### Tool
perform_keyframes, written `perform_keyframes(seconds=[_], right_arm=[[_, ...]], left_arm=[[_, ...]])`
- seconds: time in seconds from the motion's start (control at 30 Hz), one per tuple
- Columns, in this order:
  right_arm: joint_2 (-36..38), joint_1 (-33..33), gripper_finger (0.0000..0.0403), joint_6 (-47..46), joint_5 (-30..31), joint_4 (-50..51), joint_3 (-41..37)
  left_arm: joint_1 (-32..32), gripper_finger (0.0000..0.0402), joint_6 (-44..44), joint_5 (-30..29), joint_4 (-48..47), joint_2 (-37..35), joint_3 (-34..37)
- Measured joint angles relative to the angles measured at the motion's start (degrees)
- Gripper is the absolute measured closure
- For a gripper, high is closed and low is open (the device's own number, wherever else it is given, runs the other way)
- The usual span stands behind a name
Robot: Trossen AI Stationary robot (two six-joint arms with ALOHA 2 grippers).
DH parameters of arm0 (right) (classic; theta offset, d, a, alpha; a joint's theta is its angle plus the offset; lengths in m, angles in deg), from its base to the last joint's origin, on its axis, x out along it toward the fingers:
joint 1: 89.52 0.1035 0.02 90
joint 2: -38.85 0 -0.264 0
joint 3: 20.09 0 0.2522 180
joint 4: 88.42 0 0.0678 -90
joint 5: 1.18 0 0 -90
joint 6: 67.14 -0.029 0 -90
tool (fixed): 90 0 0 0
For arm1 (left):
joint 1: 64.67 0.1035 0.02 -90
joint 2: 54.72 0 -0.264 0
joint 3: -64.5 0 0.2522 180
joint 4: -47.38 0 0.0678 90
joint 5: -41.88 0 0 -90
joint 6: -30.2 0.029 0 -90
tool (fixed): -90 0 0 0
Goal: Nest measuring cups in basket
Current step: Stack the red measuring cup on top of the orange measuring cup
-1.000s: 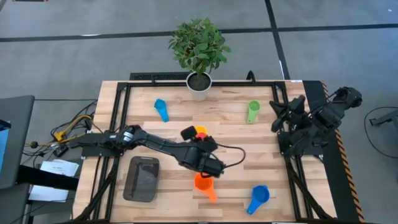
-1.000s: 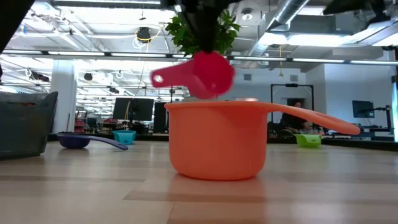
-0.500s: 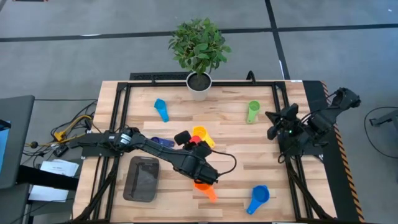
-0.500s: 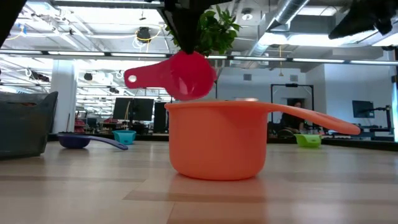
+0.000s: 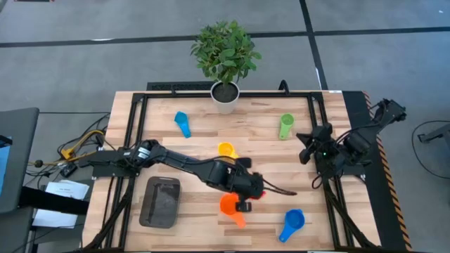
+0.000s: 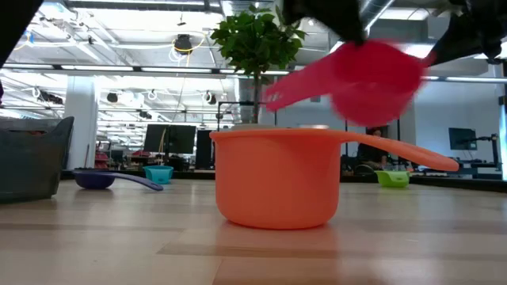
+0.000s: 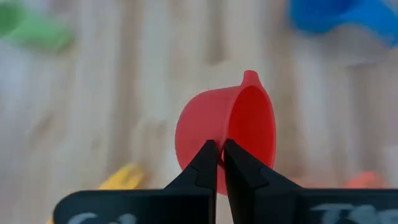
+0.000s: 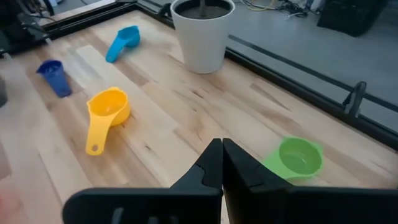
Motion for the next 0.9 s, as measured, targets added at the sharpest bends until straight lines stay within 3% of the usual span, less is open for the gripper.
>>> perform_keyframes(seconds=[0.1,0.27,0.5,0.7,0.9], right_arm=[[0.0,1.3,0.0383,-0.4,0.0,0.0,0.0],[0.0,3.9,0.0380,-1.5,0.0,-0.3,0.0],[-0.4,7.0,0.0383,-4.7,0.0,-0.4,0.0],[-1.2,7.9,0.0381,-6.8,0.0,-0.4,0.0],[-1.2,6.7,0.0384,-8.6,0.3,-0.6,0.0]], left_arm=[[0.5,0.0401,3.6,7.5,3.7,0.0,0.0],[1.4,0.0401,7.7,13.3,2.4,0.1,0.2],[4.2,0.0401,9.8,31.2,17.1,-1.1,10.8],[5.7,0.0401,9.2,30.6,22.8,-10.3,23.0],[6.4,0.0401,5.1,24.6,39.8,-25.5,42.0]])
